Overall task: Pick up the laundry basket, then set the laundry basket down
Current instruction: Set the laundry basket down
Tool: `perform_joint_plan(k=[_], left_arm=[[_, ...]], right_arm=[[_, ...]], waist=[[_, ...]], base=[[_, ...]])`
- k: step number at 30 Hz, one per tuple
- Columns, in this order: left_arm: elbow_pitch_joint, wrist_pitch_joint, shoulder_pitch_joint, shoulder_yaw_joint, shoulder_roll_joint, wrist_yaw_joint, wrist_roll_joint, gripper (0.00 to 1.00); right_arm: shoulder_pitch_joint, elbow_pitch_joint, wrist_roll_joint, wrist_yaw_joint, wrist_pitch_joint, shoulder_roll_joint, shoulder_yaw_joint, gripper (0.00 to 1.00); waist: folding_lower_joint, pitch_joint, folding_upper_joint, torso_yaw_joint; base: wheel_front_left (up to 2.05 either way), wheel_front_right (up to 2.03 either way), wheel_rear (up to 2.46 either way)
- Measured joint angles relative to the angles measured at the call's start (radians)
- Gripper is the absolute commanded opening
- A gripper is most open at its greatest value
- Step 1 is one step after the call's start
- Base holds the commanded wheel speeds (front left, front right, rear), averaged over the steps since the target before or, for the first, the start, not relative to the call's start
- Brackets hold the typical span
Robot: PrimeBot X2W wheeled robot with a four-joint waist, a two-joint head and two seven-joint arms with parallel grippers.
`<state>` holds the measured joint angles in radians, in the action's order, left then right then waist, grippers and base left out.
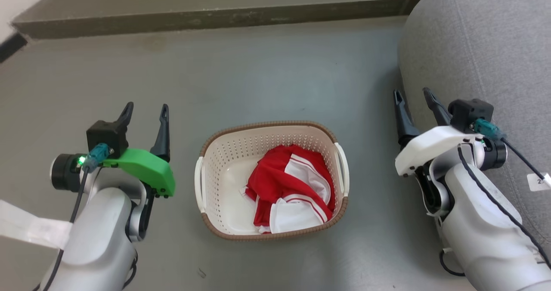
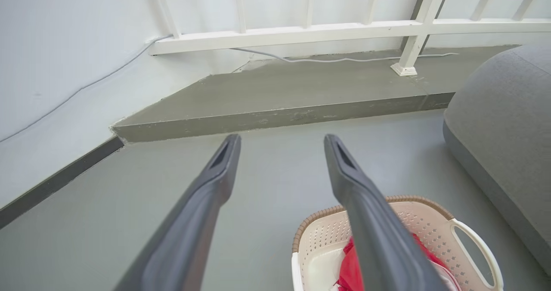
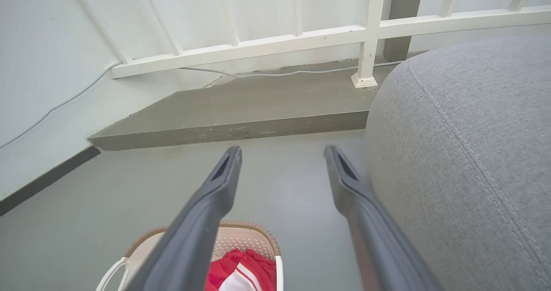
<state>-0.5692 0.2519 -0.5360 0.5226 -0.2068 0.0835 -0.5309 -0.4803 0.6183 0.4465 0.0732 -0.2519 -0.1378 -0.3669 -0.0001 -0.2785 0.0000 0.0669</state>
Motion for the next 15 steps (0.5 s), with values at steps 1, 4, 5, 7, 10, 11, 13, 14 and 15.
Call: perform_joint_plan(k=[1,4,5,7,10,11,13,14,15], left_arm=[[0.017,0.000,0.011,-0.002,0.000,0.001,0.004,1.00],[0.069,0.000,0.051,-0.016,-0.001,0.011,0.017,1.00],[0.083,0.000,0.063,-0.024,-0.002,0.014,0.021,1.00],[0.120,0.000,0.091,-0.039,-0.005,0.016,0.036,1.00],[0.167,0.000,0.129,-0.047,-0.007,0.022,0.062,1.00],[0.179,0.000,0.142,-0.050,-0.007,0.023,0.065,1.00],[0.205,0.000,0.173,-0.060,-0.010,0.024,0.072,1.00],[0.219,0.000,0.189,-0.065,-0.013,0.024,0.076,1.00],[0.230,0.000,0.204,-0.069,-0.019,0.024,0.081,1.00]], right_arm=[[0.009,-0.008,-0.010,0.001,0.000,-0.003,0.001,1.00],[0.034,-0.046,-0.028,0.009,0.000,-0.010,0.006,1.00],[0.041,-0.057,-0.033,0.009,0.000,-0.013,0.008,1.00],[0.052,-0.079,-0.044,0.010,0.000,-0.018,0.013,1.00],[0.075,-0.114,-0.063,0.019,0.000,-0.025,0.025,1.00],[0.084,-0.126,-0.072,0.023,0.000,-0.027,0.029,1.00],[0.100,-0.147,-0.081,0.026,0.000,-0.029,0.032,1.00],[0.106,-0.159,-0.087,0.026,0.000,-0.029,0.031,1.00],[0.111,-0.170,-0.094,0.026,0.000,-0.029,0.031,1.00]], waist=[[0.0000,0.007,0.0000,0.001],[0.0000,0.024,0.0000,0.002],[0.0000,0.029,0.0000,0.002],[0.0000,0.038,0.0000,0.001],[0.0000,0.050,0.0000,-0.002],[0.0000,0.053,0.0000,-0.003],[0.0000,0.062,0.0000,-0.004],[0.0000,0.065,0.0000,-0.004],[0.0000,0.069,0.0000,-0.004]], base=[[0.00,0.00,0.00],[0.00,0.00,0.00],[0.00,0.00,0.00],[0.00,0.00,0.00],[0.00,0.00,0.00],[0.00,0.00,0.00],[0.00,0.00,0.00],[0.00,0.00,0.00],[0.00,0.00,0.00]])
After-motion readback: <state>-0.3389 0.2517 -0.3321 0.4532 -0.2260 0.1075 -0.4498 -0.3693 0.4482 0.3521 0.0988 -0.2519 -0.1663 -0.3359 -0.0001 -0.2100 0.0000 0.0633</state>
